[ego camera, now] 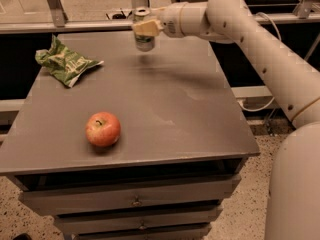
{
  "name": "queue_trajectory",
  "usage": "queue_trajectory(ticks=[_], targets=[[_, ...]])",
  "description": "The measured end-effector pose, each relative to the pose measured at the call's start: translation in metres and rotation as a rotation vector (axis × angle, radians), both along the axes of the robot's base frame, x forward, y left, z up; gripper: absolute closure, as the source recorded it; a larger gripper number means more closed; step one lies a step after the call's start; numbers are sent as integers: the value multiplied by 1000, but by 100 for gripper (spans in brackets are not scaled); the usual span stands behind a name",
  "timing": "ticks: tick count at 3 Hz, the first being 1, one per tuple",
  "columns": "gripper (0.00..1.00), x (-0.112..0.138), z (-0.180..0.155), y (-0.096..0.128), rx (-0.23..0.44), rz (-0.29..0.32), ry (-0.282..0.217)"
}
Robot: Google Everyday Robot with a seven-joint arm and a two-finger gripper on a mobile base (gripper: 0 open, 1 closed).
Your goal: Move 7up can near green jalapeno chip bag
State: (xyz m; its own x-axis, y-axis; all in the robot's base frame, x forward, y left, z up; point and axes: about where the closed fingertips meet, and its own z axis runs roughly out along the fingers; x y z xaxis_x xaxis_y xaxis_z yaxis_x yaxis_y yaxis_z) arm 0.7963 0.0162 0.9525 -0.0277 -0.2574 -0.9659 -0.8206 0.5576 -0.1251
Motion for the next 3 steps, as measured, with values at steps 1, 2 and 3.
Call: queue_trajectory(ticks=[1, 2, 3], targets=[[100, -50, 7, 71, 6, 189, -22], [100, -82, -3, 102, 4, 274, 2], [100, -103, -21, 125, 18, 330, 41]])
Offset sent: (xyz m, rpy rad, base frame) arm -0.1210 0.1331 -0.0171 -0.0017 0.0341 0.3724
